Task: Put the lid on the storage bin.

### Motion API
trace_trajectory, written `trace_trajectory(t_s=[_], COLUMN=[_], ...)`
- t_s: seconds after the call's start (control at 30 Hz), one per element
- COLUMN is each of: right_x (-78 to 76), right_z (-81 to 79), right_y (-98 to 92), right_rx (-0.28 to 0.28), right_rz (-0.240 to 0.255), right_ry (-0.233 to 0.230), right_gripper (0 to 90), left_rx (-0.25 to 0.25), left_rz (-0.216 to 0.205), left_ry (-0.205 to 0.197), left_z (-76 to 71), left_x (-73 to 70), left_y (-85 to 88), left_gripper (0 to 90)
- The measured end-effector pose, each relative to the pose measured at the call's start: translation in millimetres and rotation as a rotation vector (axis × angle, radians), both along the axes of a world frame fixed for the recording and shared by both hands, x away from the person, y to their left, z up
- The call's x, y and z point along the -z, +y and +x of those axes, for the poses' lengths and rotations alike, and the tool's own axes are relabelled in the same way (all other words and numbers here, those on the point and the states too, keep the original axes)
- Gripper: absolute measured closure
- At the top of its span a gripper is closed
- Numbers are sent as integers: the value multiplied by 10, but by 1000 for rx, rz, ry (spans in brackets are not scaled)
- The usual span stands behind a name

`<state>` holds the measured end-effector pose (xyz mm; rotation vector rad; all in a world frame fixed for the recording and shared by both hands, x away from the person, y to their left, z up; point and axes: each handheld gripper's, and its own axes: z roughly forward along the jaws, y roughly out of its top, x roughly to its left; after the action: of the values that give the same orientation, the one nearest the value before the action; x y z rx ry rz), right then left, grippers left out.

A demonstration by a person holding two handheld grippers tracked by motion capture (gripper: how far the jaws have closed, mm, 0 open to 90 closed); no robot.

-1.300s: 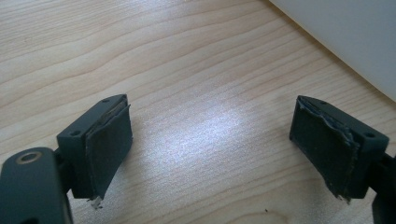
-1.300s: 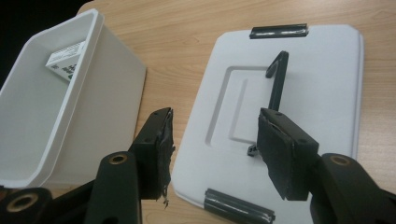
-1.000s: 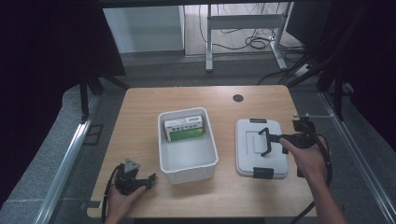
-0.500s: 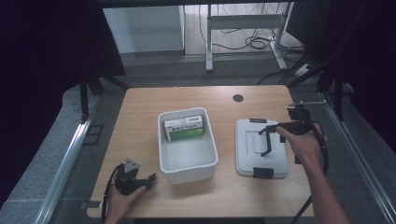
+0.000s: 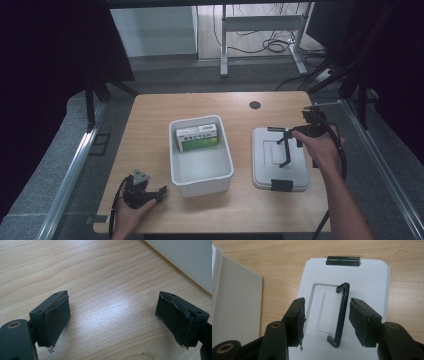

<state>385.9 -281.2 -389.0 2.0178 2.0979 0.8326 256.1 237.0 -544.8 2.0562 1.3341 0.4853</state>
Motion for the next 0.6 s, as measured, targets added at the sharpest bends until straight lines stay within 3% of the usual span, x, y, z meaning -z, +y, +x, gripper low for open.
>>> trace_trajectory(t_s=[0.3, 0.6], right_x=[63, 158], right_z=[74, 151], right_y=[-19, -9], right_rx=[8, 7], right_rz=[-13, -63], right_ry=[42, 94], right_gripper=[512, 538], left_rx=[0, 1], left_rz=[0, -1], left_ry=[0, 0], left_z=[1, 2], left_x=[0, 1], left_y=[0, 1], left_gripper=[122, 122])
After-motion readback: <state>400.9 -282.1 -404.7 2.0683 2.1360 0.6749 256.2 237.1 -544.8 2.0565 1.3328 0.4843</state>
